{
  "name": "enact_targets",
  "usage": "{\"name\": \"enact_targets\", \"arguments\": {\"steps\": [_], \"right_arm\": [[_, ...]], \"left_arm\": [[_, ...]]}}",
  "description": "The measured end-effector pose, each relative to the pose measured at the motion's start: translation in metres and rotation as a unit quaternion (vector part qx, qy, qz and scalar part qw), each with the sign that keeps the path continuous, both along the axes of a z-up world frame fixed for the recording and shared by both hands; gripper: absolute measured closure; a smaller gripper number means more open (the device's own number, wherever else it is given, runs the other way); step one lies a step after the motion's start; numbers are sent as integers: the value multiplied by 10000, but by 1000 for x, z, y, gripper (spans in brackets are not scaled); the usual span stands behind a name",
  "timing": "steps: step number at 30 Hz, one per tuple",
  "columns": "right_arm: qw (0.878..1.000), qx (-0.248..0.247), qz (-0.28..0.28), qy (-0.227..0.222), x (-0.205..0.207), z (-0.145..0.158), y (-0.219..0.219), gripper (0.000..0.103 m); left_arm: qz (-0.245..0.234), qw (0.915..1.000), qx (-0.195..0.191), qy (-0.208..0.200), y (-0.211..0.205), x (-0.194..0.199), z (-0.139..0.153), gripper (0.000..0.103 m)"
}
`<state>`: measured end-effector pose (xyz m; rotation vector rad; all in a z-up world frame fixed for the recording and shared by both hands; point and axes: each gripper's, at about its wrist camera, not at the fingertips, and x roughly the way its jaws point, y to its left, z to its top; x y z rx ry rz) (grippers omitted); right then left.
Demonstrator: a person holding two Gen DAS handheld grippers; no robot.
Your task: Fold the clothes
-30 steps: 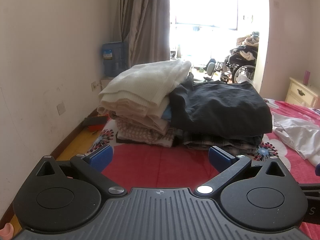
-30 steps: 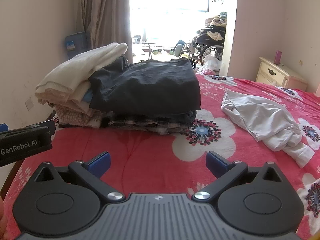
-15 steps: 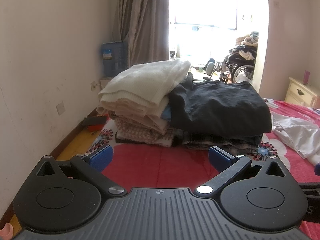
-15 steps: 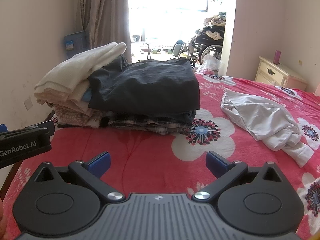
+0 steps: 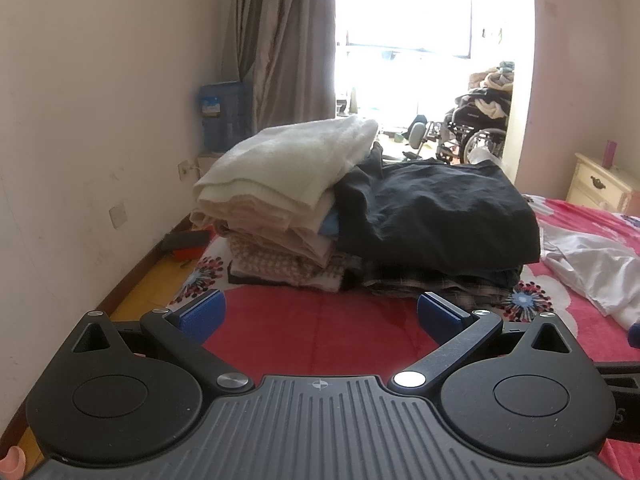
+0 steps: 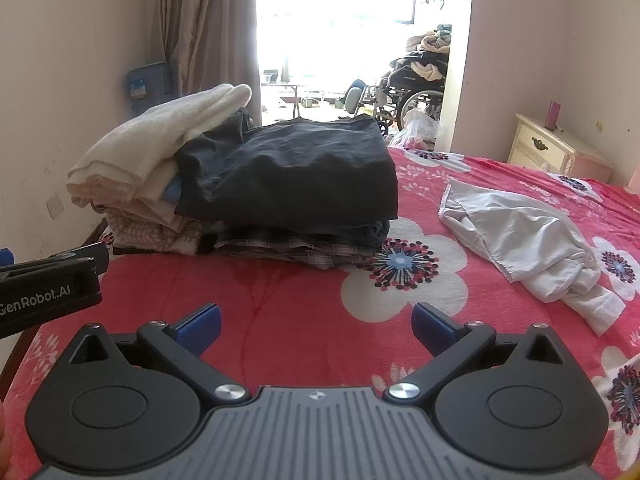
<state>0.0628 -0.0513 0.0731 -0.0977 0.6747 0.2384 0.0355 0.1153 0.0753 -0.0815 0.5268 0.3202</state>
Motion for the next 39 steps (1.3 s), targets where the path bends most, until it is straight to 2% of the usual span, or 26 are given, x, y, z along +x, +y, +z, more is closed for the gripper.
{"name": "enact_targets", "arguments": {"steps": [39], "right_arm": [[10000, -57, -34, 11, 2, -2, 0, 0]], "left_arm": [[-7, 10000, -14, 17, 1, 2, 0, 0]]}}
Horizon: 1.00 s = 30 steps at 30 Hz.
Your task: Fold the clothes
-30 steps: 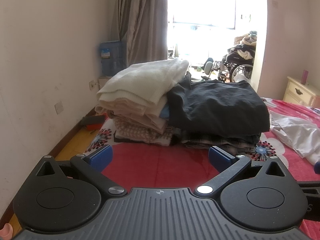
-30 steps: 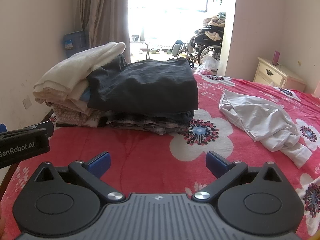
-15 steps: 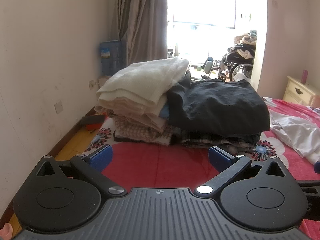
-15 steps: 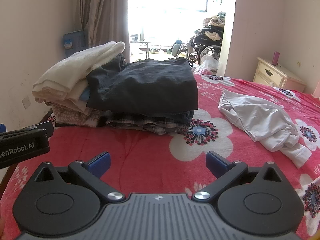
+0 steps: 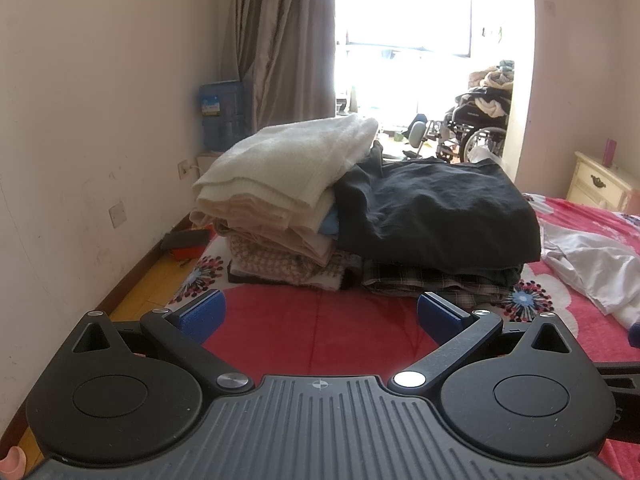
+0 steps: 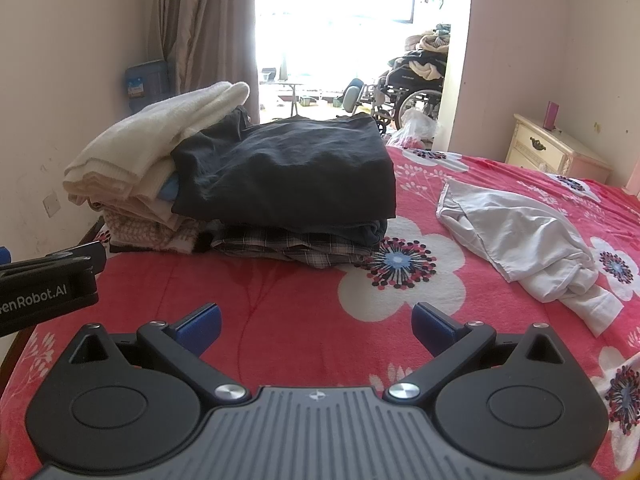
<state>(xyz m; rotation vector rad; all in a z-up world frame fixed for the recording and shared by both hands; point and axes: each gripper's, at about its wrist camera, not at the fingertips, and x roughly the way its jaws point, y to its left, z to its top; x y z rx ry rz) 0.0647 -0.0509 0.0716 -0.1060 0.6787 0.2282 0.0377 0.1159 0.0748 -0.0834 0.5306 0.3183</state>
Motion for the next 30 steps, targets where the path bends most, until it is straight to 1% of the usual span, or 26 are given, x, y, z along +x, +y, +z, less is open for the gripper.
{"name": "enact_targets", "arguments": {"steps": [30], "right_arm": [[10000, -31, -23, 14, 0, -1, 1, 0]], "left_arm": [[20, 10000, 8, 18, 1, 0, 0, 0]]}}
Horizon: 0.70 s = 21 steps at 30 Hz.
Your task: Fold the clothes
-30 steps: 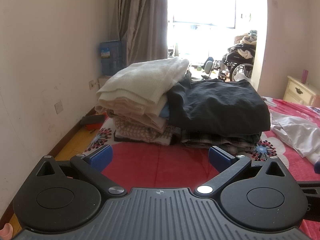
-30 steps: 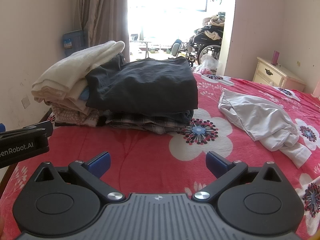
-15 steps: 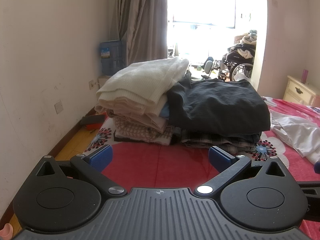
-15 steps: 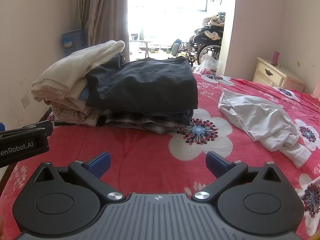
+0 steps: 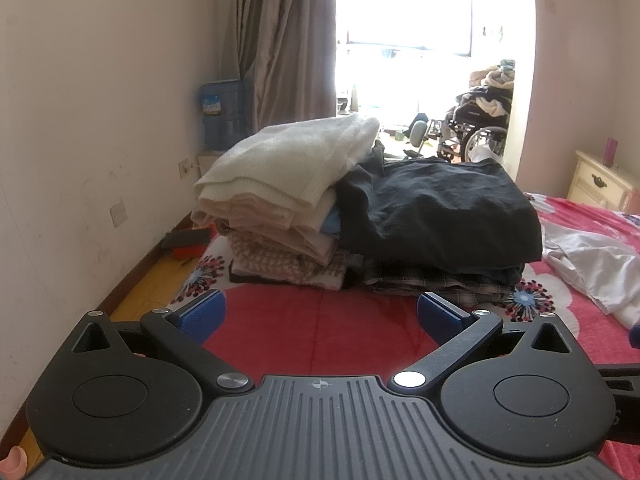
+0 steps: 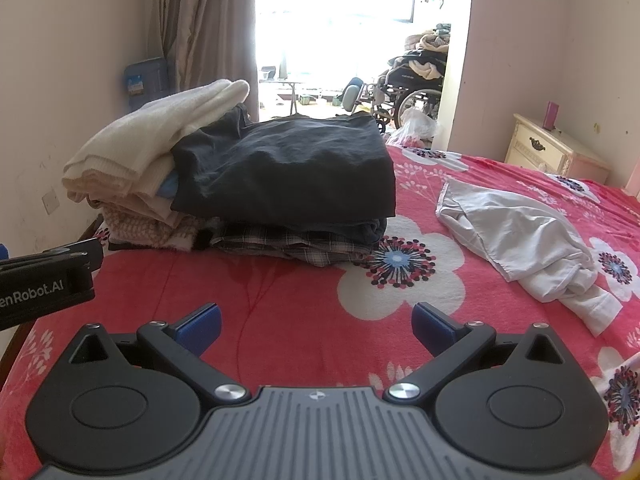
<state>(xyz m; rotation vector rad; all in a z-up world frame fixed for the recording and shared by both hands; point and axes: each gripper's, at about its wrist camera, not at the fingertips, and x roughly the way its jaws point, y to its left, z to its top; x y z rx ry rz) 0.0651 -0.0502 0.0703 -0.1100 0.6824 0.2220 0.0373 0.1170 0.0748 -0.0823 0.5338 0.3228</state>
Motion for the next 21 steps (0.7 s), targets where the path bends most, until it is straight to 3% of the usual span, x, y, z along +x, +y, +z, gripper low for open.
{"name": "enact_targets", "arguments": {"steps": [21], "right_arm": [[10000, -20, -8, -2, 1, 0, 2, 0]], "left_arm": [[5, 10000, -26, 38, 2, 1, 0, 0]]}}
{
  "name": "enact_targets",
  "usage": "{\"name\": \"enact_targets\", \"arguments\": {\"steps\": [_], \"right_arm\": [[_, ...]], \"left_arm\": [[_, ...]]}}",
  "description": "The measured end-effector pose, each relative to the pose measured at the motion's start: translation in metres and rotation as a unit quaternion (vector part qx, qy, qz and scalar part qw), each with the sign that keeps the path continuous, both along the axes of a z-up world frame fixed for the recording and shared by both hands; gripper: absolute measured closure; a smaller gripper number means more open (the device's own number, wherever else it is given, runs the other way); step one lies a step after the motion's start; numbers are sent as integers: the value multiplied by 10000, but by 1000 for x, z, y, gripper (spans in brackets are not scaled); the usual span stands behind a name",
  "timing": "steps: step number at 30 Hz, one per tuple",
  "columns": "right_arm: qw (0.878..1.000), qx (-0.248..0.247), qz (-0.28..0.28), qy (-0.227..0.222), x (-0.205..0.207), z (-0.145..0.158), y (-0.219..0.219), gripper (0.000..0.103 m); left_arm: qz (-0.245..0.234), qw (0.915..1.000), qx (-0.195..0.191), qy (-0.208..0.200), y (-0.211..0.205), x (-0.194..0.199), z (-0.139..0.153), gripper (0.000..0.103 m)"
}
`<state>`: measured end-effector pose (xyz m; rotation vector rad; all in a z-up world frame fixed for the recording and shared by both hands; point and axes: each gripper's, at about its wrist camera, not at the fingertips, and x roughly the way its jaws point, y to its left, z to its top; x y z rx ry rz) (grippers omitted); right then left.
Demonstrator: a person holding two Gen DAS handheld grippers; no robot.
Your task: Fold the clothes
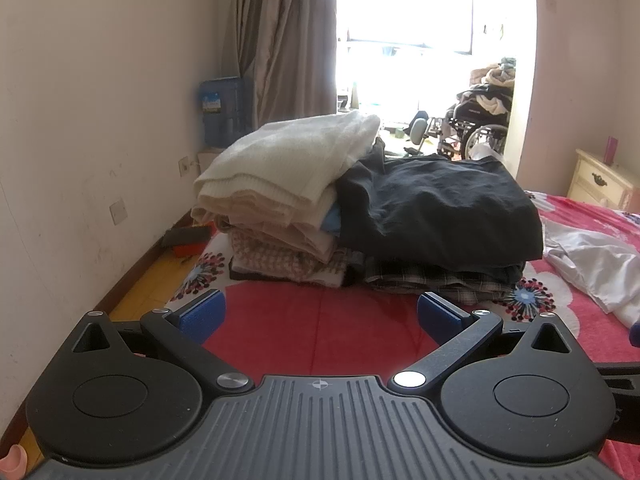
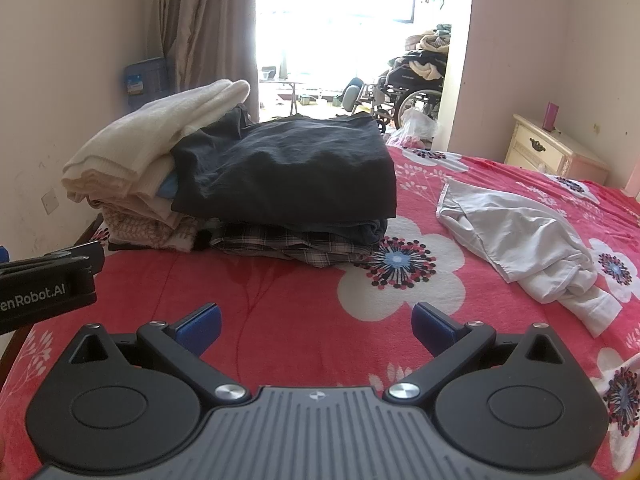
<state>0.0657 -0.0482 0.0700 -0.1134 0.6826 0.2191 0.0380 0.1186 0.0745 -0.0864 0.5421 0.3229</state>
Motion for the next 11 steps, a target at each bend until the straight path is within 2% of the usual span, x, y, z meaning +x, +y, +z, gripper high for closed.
{"name": "enact_targets", "arguments": {"steps": [11], "right_arm": [[10000, -16, -21, 15, 0, -2, 0, 0]], "left_arm": [[9, 10000, 7, 14, -1, 0, 0, 0]]}}
